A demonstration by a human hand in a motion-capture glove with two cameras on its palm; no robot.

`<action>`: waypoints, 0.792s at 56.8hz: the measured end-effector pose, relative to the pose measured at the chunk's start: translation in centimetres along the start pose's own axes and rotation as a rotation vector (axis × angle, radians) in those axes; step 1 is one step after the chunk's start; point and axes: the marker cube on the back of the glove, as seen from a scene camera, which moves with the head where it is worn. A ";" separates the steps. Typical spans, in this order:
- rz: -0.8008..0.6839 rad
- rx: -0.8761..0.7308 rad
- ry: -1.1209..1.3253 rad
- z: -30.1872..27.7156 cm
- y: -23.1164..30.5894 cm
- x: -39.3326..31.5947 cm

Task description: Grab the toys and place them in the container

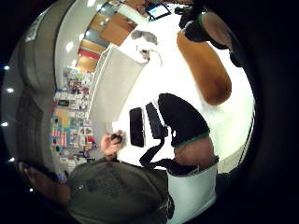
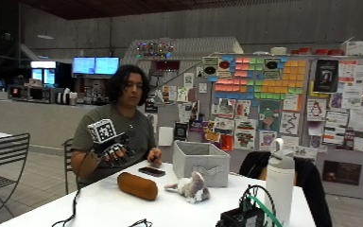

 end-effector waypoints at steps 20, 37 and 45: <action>0.370 0.158 0.104 3.4 -4.8 0.7; 0.504 -0.014 0.302 9.9 -6.3 1.0; 0.424 0.077 0.334 10.1 -6.4 0.9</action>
